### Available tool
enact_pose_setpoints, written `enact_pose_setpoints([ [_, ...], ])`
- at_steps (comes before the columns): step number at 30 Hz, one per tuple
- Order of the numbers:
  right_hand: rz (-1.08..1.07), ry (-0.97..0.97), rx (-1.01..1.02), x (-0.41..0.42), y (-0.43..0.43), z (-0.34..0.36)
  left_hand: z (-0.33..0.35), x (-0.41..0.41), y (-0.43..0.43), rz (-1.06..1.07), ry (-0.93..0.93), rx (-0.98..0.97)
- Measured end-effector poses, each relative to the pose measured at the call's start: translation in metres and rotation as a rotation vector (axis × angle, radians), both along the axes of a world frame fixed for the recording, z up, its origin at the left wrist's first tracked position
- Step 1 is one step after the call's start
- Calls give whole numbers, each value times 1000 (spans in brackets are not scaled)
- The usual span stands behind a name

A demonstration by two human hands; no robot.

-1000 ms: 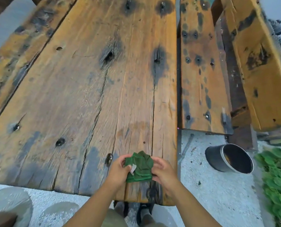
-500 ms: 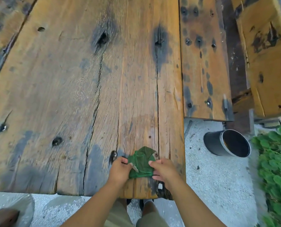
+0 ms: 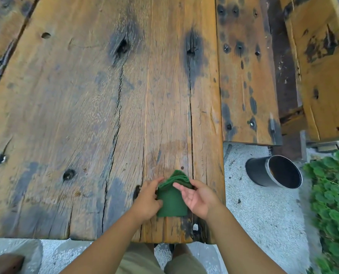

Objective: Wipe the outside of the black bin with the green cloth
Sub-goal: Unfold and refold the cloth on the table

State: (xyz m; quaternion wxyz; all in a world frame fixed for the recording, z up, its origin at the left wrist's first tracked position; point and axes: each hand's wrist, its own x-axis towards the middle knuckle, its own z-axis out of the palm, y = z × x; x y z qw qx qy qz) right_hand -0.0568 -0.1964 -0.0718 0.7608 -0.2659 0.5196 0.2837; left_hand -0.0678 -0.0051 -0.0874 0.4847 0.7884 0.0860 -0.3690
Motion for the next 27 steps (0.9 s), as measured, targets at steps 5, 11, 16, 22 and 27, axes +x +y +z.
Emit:
enact_pose_setpoints([
  [5, 66, -98, -61, 10, 2, -3, -12, 18, -4, 252, -65, 44],
  [11, 195, -264, -403, 12, 7, -16, -31, 42, -1, 215, -61, 313],
  [16, 339, -303, -578, 12, 20, -22, -32, 40, -4, 64, -183, 472],
  [22, 1052, -549, -1037, 12, 39, -9, -21, 9, 2, 248, -45, 249],
  [27, 1547, -551, -1291, -2, 65, -12, -23, -42, -5, 397, 155, 75],
])
